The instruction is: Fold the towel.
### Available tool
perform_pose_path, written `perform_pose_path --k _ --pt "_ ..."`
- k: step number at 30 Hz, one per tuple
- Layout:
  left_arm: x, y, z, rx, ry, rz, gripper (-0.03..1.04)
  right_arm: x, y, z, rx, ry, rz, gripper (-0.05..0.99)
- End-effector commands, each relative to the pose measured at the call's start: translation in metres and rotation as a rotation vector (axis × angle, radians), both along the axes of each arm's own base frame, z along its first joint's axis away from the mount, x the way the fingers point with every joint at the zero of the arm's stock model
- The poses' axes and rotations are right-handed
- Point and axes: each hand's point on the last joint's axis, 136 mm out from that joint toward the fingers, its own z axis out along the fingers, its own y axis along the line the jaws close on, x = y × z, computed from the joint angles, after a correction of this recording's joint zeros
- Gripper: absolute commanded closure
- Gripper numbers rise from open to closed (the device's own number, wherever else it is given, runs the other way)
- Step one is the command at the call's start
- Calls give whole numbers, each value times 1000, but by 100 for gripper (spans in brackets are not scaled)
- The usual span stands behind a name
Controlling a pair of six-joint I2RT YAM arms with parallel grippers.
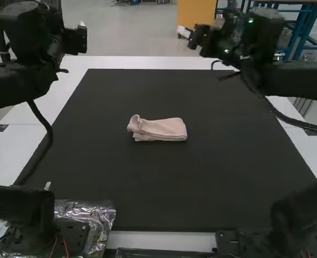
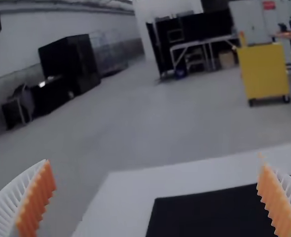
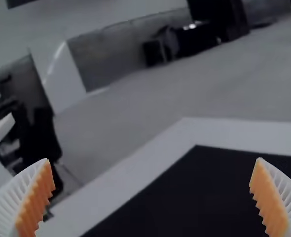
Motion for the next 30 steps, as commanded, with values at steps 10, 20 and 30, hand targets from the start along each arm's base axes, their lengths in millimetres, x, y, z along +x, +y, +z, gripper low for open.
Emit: perform_pose_path --k 10,20,30 --pt "-97 14 78 -11 -253 -7 5 -113 -127 82 82 -217 -268 2" --pt "-190 19 79 -9 -425 -31 5 -248 -167 95 212 -399 -347 2" --pt "-264 21 66 -16 -564 -71 5 -301 -171 108 200 -481 -411 2"
